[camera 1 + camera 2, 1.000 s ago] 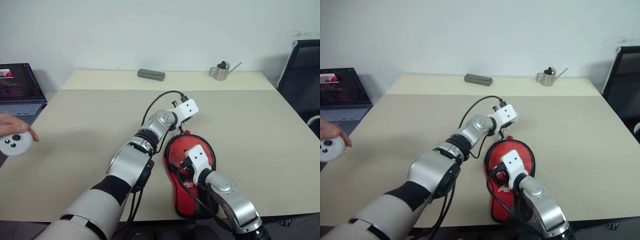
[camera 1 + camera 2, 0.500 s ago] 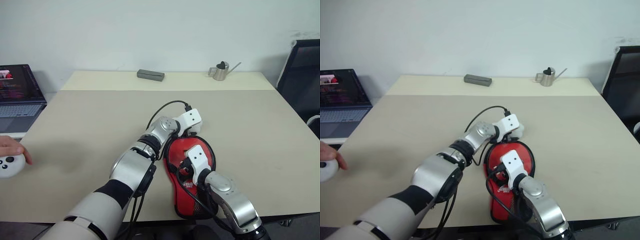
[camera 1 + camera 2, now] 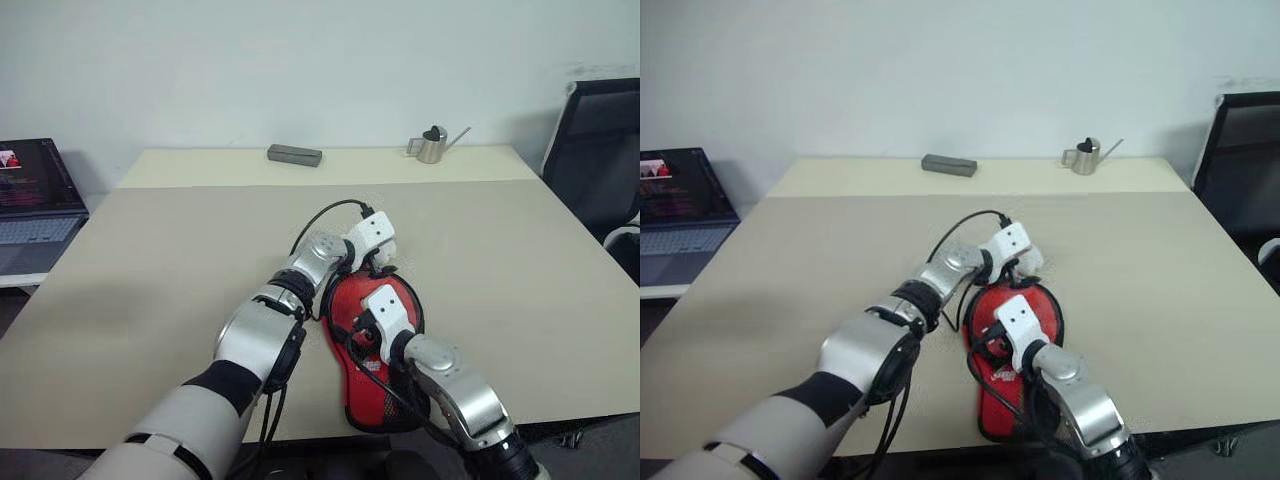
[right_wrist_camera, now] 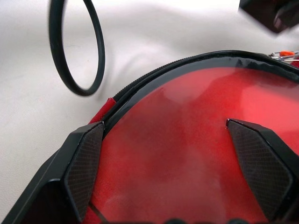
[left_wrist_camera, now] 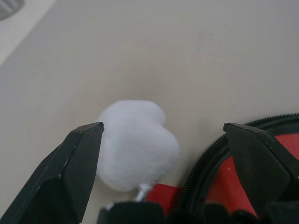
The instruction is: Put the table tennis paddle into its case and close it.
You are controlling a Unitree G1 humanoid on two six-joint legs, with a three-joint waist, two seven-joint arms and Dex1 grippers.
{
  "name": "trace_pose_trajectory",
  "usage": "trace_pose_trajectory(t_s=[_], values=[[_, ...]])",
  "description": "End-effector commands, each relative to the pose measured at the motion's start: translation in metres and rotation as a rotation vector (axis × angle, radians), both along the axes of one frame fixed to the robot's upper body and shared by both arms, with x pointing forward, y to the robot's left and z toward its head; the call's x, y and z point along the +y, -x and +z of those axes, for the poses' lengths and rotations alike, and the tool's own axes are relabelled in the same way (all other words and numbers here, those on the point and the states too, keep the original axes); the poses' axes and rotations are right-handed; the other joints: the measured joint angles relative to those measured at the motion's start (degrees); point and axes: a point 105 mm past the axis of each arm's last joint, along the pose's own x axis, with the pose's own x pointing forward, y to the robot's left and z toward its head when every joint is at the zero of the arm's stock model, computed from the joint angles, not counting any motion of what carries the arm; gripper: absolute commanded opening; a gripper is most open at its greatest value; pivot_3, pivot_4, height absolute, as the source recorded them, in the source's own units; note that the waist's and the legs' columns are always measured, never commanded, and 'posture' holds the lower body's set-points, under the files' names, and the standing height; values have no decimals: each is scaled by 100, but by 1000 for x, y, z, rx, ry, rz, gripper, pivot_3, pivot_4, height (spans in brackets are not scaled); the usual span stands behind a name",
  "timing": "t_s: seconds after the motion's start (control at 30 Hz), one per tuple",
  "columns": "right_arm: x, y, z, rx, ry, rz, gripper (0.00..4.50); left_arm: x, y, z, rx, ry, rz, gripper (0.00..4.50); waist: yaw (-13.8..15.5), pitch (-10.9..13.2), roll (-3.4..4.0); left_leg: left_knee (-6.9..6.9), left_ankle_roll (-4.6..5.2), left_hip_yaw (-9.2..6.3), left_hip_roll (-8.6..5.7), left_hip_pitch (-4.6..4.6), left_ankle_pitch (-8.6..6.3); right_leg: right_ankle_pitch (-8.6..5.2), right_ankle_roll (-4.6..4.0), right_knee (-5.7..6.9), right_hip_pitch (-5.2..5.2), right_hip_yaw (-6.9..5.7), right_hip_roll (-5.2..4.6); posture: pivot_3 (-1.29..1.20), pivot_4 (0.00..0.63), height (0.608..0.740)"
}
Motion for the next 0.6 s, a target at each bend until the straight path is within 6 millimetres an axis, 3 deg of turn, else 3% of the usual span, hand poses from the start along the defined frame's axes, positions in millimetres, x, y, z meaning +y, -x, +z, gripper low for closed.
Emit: trace_pose_trajectory(t_s=[0.03, 0.17, 0.37, 0.53, 0.6], values=[[-33, 21, -95, 363, 169, -60, 4500, 16, -22, 58, -191, 72, 89, 4481, -16, 5, -2, 0, 0, -1, 2, 10, 0, 0, 0, 0, 11, 0, 0, 0, 150, 740], [-42, 7, -96, 363, 166, -70, 4500, 47, -33, 81, -253, 112, 168, 4481, -14, 5, 2, -3, -3, -6, 12, 84, -1, 4, 9, -4, 44, 0, -6, 0, 150, 740], [-58, -15, -94, 335, 185, -69, 4500, 121, -35, 97, -251, 195, 244, 4481, -17, 5, 10, -3, -2, -3, 7, 87, -1, 4, 9, -6, 44, 8, -9, 0, 150, 740], [-69, -33, -79, 286, 163, -57, 4500, 155, 4, 77, -49, 391, 65, 4481, 30, -2, 34, -11, -4, -3, 7, 82, -3, 0, -2, -6, 37, 11, -11, 0, 150, 740], [-72, -37, -61, 240, 127, -18, 4500, 170, 41, 59, 51, 410, -6, 4481, 46, 8, 49, -13, -3, -4, 10, 76, -5, -2, -7, -8, 33, 16, -14, 0, 150, 740]])
